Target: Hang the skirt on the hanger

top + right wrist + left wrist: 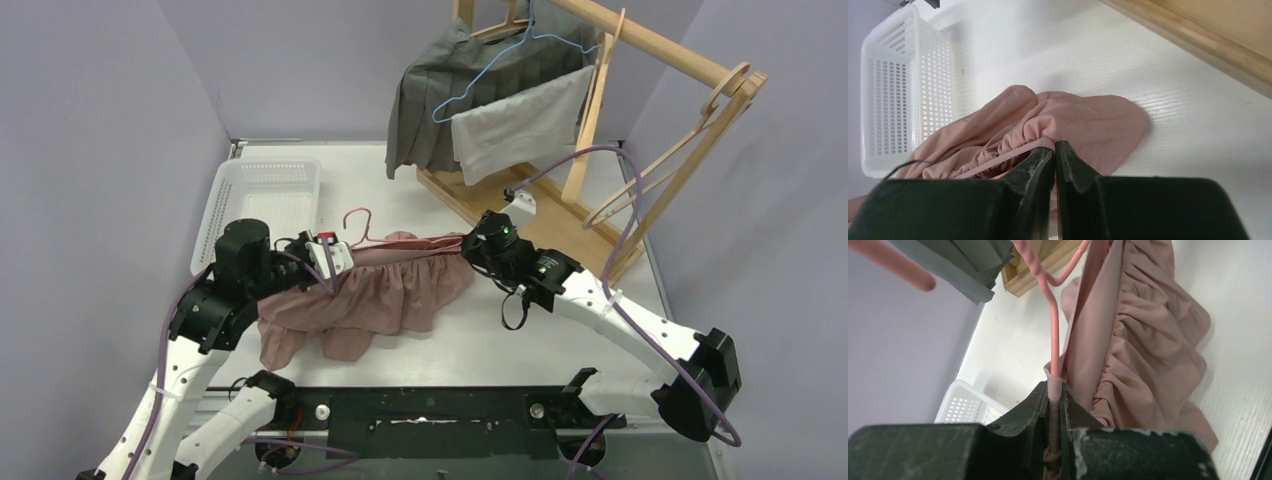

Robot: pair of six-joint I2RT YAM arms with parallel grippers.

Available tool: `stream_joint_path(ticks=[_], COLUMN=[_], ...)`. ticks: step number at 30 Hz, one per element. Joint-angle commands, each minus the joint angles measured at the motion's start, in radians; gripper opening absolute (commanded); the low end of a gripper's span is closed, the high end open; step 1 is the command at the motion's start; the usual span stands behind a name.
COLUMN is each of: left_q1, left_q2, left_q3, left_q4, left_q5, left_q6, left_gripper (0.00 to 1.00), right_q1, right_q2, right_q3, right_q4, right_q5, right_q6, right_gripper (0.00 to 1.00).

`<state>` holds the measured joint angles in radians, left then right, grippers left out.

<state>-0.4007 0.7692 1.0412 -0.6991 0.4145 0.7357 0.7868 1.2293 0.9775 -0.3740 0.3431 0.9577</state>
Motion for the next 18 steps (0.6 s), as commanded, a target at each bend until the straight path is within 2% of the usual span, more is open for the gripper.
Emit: stream_joint_path(ticks=[1,6,9,11,16,18], left_q1=[0.014,0.014,0.014,0.014,0.013,0.011], left_q2=[-0.026,0.034,0.083,0.098,0.140,0.145], left_q3=[0.056,0.073,0.094,0.097,0.096,0.081], left_q4=[-0.105,-0.181,-0.202,-0.186,-0.133,-0.090], left_q5=[-0.075,-0.154,-0.164,-0.160,-0.015,0.044], left_q6=[0.119,0.123,0.113,0.104,0.069,0.053], left_gripper=[0.00,0.00,0.00,0.00,0.00,0.00], right_q1=[-0.089,-0.093,-0.085,-0.072,-0.007,0.003], right_q2=[-0.049,-0.088,-0.099,-0.105,-0.117,-0.102], right_q3=[0.032,0.064,0.061,0.050,0.019,0.020], right_q4=[-0.258,-0.300,-0.234,-0.163,0.078,0.160], right_q5=[0.254,0.272,0.211,0.151,-0.027,-0.144], right_q6=[0.009,-0.031,-0.115,-0.185,-0.382,-0.439], right_gripper=[0.07,0.05,0.00,0.00,0.00,0.00])
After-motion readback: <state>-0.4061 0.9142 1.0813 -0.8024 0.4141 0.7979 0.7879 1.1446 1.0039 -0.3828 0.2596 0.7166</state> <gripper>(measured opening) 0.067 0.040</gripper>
